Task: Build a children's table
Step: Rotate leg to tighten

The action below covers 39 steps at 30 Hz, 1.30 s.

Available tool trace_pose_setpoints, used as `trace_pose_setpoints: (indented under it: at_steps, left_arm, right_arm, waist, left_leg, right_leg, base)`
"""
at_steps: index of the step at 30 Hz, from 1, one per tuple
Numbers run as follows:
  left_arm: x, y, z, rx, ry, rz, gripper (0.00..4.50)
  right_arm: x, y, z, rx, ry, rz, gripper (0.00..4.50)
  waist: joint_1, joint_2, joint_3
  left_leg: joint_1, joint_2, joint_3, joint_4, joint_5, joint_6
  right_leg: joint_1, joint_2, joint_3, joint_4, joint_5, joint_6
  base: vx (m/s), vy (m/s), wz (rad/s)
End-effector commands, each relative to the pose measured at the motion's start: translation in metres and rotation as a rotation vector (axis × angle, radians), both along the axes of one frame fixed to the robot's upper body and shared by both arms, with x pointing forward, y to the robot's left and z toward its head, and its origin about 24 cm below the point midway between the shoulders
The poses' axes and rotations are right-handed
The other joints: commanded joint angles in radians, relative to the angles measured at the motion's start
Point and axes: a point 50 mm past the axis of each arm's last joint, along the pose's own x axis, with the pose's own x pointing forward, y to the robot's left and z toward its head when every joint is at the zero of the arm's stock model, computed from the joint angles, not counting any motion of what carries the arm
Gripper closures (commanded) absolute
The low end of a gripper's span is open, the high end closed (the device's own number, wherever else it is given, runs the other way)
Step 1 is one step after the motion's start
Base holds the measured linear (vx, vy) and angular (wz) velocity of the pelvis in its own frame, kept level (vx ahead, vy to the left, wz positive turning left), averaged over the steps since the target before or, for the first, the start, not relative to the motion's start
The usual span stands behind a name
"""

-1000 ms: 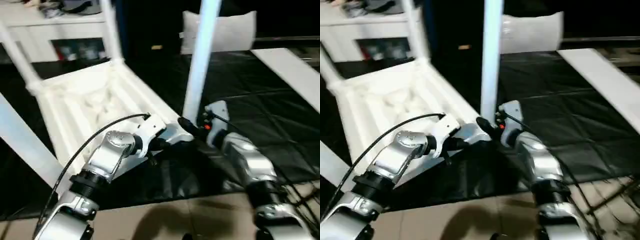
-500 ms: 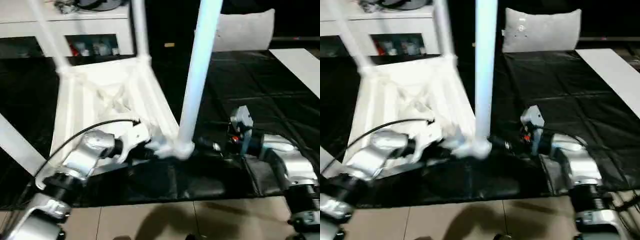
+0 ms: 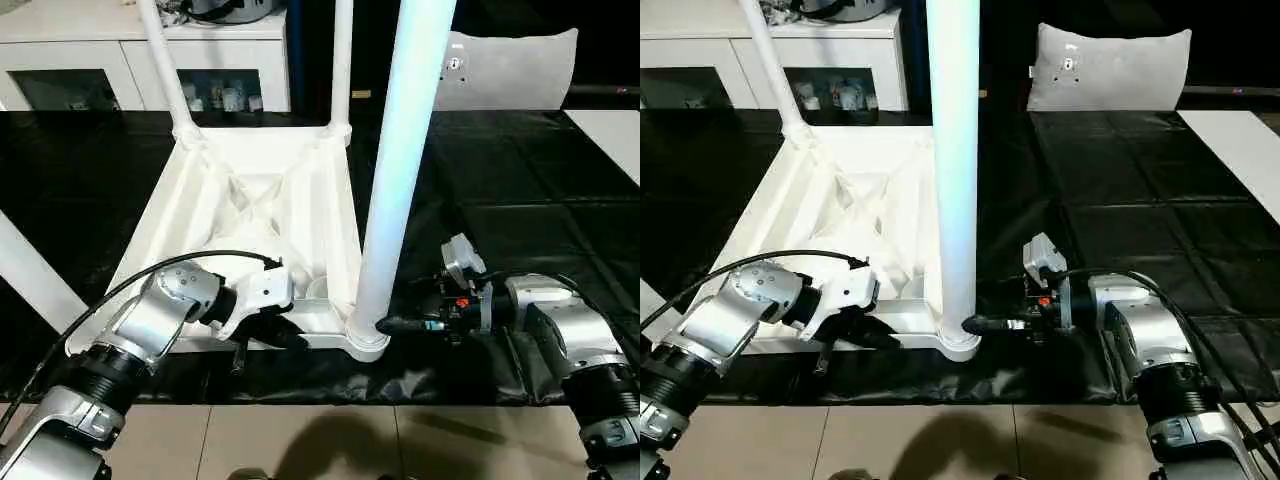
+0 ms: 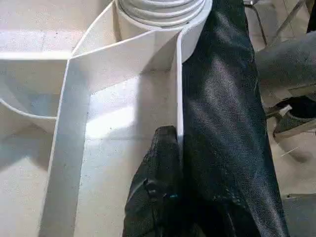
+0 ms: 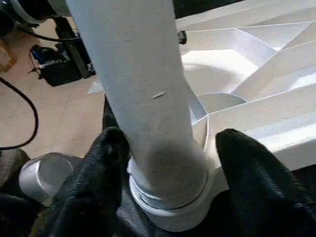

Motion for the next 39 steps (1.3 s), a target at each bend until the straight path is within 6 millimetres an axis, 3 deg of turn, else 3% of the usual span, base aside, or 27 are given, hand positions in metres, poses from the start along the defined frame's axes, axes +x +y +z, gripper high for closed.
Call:
trace_pose_setpoints:
  at_steps: [1, 12, 20, 25, 30, 33, 39]
  left_arm:
    - [-0.008, -0.012, -0.001, -0.009, 0.034, -0.114, 4.50]
    - [-0.007, -0.011, -0.002, -0.010, 0.040, -0.104, 4.50]
    - [-0.005, -0.010, -0.002, -0.003, 0.028, -0.092, 4.50]
    - [-0.005, -0.011, -0.002, -0.004, 0.029, -0.092, 4.50]
    - [-0.005, -0.011, -0.003, 0.000, 0.028, -0.092, 4.50]
    - [-0.005, -0.011, -0.003, 0.000, 0.028, -0.091, 4.50]
    - [-0.006, -0.011, -0.004, -0.002, 0.028, -0.088, 4.50]
  right_arm:
    - [0.002, 0.003, 0.006, 0.013, -0.011, 0.022, 1.76]
    - [-0.002, 0.005, 0.004, 0.028, 0.018, 0.076, 2.67]
    - [0.003, 0.012, 0.002, 0.043, 0.058, 0.006, 2.51]
    - [0.003, 0.013, 0.000, 0.010, 0.018, 0.001, 2.04]
    - [0.003, 0.012, 0.001, 0.024, 0.032, 0.006, 2.04]
    - [0.003, 0.012, 0.001, 0.032, 0.043, 0.014, 2.39]
    - [0.001, 0.013, 0.001, 0.038, 0.056, 0.038, 2.51]
  waist:
    - [-0.003, -0.014, -0.073]
    - [0.002, -0.015, -0.075]
    - [-0.012, -0.016, -0.069]
    - [-0.012, -0.017, -0.072]
    - [-0.008, -0.016, -0.073]
    - [-0.008, -0.019, -0.073]
    - [-0.007, -0.019, -0.072]
  left_leg:
    - [-0.011, 0.015, 0.020, -0.068, -0.140, 0.084]
    - [-0.011, 0.015, 0.021, -0.067, -0.130, 0.086]
    - [-0.009, 0.009, 0.020, -0.067, -0.179, 0.070]
    - [-0.007, 0.011, 0.020, -0.067, -0.168, 0.071]
    - [-0.009, 0.015, 0.020, -0.068, -0.151, 0.079]
    - [-0.009, 0.014, 0.021, -0.068, -0.157, 0.077]
    - [-0.008, 0.013, 0.021, -0.067, -0.155, 0.077]
  right_leg:
    - [0.066, -0.054, 0.053, -0.073, -0.423, -0.116]
    - [0.066, -0.053, 0.052, -0.072, -0.415, -0.116]
    - [0.063, -0.052, 0.044, -0.087, -0.506, -0.075]
    - [0.062, -0.052, 0.048, -0.083, -0.480, -0.083]
    - [0.063, -0.052, 0.050, -0.075, -0.437, -0.104]
    - [0.064, -0.053, 0.050, -0.078, -0.452, -0.098]
    - [0.063, -0.054, 0.050, -0.079, -0.465, -0.091]
  base:
    - [0.000, 0.000, 0.00]
    - [0.000, 0.000, 0.00]
    - [0.000, 0.000, 0.00]
    - [0.000, 0.000, 0.00]
    - [0.000, 0.000, 0.00]
    - [0.000, 0.000, 0.00]
    - [0.000, 0.000, 0.00]
